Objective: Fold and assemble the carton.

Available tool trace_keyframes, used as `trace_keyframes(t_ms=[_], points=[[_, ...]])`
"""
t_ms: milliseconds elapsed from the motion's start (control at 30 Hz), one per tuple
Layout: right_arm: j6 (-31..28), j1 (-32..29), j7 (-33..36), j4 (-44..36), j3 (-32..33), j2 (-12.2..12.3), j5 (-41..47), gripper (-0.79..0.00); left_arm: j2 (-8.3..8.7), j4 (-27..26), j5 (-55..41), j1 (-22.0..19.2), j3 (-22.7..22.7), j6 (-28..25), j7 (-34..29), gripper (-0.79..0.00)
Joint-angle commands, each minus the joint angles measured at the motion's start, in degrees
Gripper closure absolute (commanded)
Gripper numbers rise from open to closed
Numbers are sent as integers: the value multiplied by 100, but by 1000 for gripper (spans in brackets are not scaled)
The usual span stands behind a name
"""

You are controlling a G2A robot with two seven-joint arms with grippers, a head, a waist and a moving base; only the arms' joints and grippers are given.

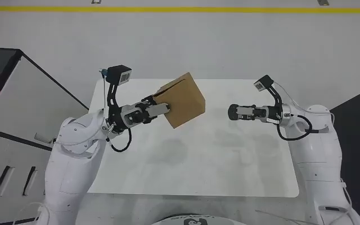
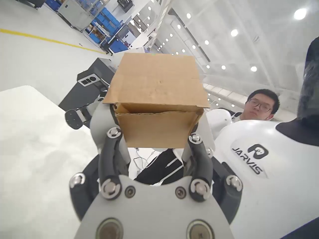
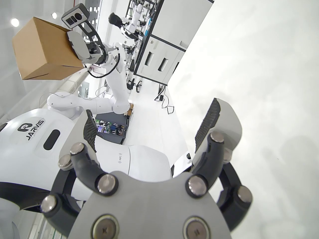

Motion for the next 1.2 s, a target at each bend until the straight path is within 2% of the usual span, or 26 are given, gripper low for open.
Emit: trace_keyframes(t_ms=[0,167,200,267,333,467,700,967,1033,1100,1167], points=[[0,0,0,0,0,0,0,-785,0,-6,-34,6,-5,16,2,0],[0,0,0,0,0,0,0,-785,0,-6,-34,6,-5,16,2,0],[0,0,0,0,0,0,0,-785,7,-37,239,-10,-36,-91,32,0],[0,0,0,0,0,0,0,-785,3,9,425,15,32,-378,128,0],[0,0,0,0,0,0,0,-785,24,80,1149,-74,-37,-978,-1,0],[0,0,0,0,0,0,0,-785,37,235,2374,-140,-92,-1941,205,0],[0,0,0,0,0,0,0,-785,35,560,3350,-370,64,-2897,743,0],[0,0,0,0,0,0,0,-785,34,630,3457,-405,57,-2909,809,0],[0,0,0,0,0,0,0,-785,50,564,3739,-431,61,-3086,800,0],[0,0,0,0,0,0,0,-785,70,775,3743,-485,101,-3344,872,0],[0,0,0,0,0,0,0,-785,112,760,4020,-609,170,-3344,787,0]])
